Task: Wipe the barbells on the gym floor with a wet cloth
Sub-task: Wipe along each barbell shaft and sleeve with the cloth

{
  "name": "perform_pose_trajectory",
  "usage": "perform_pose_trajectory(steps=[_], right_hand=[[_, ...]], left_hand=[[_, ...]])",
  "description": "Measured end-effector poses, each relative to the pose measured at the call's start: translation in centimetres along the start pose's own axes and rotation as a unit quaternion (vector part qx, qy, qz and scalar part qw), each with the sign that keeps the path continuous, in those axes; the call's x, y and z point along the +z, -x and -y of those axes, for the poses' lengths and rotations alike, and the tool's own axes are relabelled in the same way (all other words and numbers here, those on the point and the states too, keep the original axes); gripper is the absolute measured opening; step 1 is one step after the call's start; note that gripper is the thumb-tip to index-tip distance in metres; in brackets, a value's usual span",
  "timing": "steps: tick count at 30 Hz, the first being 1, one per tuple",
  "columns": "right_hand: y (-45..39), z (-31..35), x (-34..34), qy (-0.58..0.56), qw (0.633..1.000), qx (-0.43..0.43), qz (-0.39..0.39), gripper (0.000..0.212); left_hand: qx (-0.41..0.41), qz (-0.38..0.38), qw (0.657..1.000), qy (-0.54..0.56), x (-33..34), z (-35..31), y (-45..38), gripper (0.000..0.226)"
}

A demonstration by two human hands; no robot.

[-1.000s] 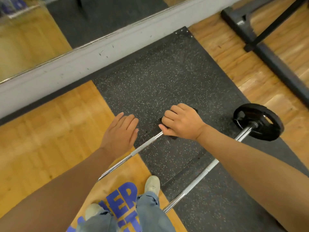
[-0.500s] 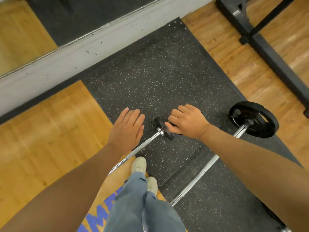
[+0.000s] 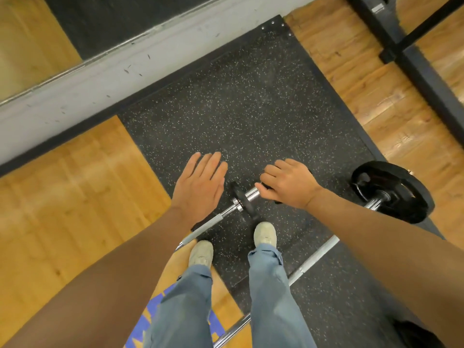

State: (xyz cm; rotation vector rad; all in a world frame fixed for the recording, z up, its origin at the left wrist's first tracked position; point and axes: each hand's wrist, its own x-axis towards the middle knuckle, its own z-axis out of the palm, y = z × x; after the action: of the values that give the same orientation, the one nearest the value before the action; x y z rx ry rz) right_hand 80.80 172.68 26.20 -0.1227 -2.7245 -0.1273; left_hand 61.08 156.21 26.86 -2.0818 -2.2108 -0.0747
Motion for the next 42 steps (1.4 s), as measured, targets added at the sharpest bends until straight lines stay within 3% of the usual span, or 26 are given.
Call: perform_pose_trajectory(steps=[7, 13, 18, 25, 28, 33, 39, 42], right_hand=[[4.0, -4.8, 3.4, -0.036, 0.999, -0.033, 0.007, 0.050], [9.5, -7.9, 8.2, -0.021, 0.998, -0.024, 0.047, 0.041], [13.2, -6.6, 15.7, -0.039, 0.999, 0.007, 0.035, 0.040], [17.4, -3.7, 28.2, -0.082, 0.994, 0.076, -0.015, 0.047], [18.1, -2.3, 32.0, -0.086, 0.992, 0.086, -0.035, 0.045], [20.5, -0.6, 35.4, -0.109, 0.987, 0.115, -0.007, 0.051], [21.8, 0.7, 36.1, -0.195, 0.966, 0.169, 0.031, 0.041], [22.8, 0.3, 35.4, -0.168, 0.964, 0.204, 0.036, 0.041]], left_hand=[[-0.021, 0.009, 0.998, -0.057, 4.2, -4.1, -3.4, 0.043], [-0.009, -0.007, 0.998, -0.064, 12.0, -7.5, -4.8, 0.042], [-0.014, 0.013, 0.997, -0.077, 19.9, -9.4, -3.4, 0.046], [-0.046, -0.051, 0.997, -0.021, 30.4, -10.0, -2.0, 0.036], [-0.102, -0.079, 0.992, 0.009, 33.7, -10.1, -1.3, 0.036], [-0.186, -0.086, 0.976, 0.069, 36.5, -12.4, 0.4, 0.041], [-0.152, -0.109, 0.978, 0.097, 36.9, -12.6, 0.7, 0.041], [-0.138, -0.100, 0.979, 0.111, 36.9, -13.1, 1.0, 0.040]])
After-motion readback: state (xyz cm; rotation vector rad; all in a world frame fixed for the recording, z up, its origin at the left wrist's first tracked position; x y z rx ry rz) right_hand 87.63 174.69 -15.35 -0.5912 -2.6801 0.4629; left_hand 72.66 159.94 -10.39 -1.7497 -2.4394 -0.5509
